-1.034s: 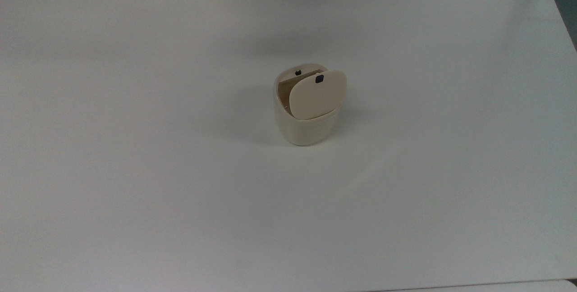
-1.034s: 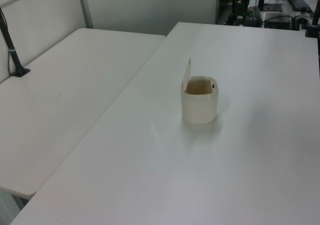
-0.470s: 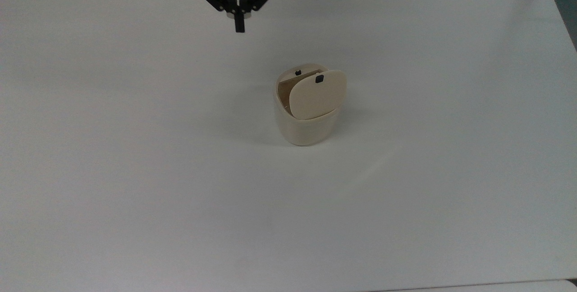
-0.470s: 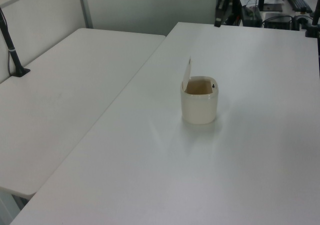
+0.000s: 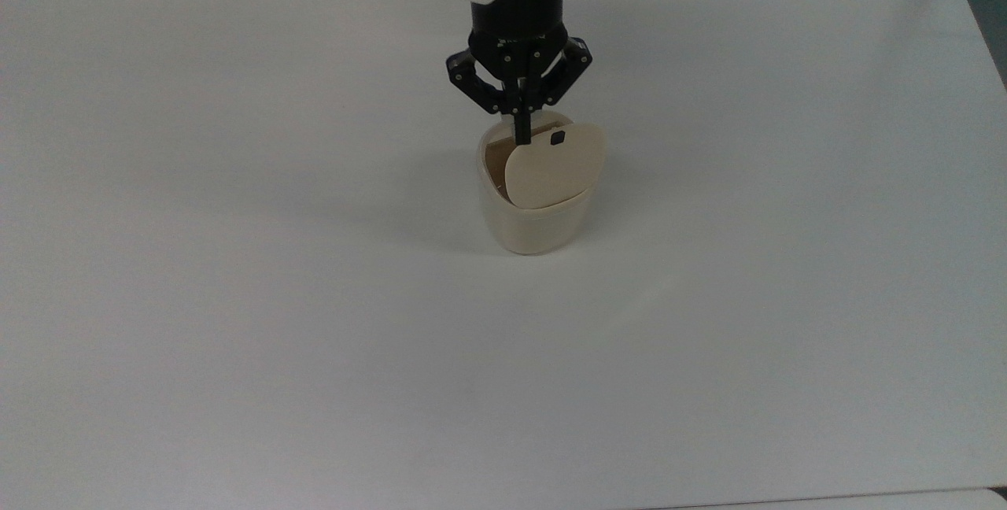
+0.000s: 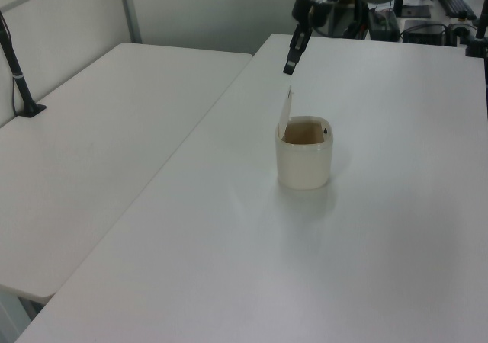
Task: Close the trash bin
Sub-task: 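Push the upright lid over with the gripper tips toward the bin opening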
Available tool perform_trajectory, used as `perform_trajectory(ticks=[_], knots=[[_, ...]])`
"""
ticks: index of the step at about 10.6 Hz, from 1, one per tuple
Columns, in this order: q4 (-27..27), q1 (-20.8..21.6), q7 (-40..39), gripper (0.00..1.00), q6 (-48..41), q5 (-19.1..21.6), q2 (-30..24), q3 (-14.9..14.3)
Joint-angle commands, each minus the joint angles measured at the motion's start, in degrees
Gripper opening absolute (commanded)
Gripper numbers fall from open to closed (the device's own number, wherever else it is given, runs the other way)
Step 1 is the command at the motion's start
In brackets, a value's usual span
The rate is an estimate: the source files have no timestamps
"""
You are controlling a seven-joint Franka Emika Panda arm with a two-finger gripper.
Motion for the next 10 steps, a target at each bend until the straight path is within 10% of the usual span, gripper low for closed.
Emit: perform_trajectory(ticks=[1,10], knots=[[-0.68,3.41,-0.52,0.0,1.44,0.07,0.17,-0.49],[-1.38,3.68,-0.61,0.0,-15.26,-6.43,0.96,-0.57]])
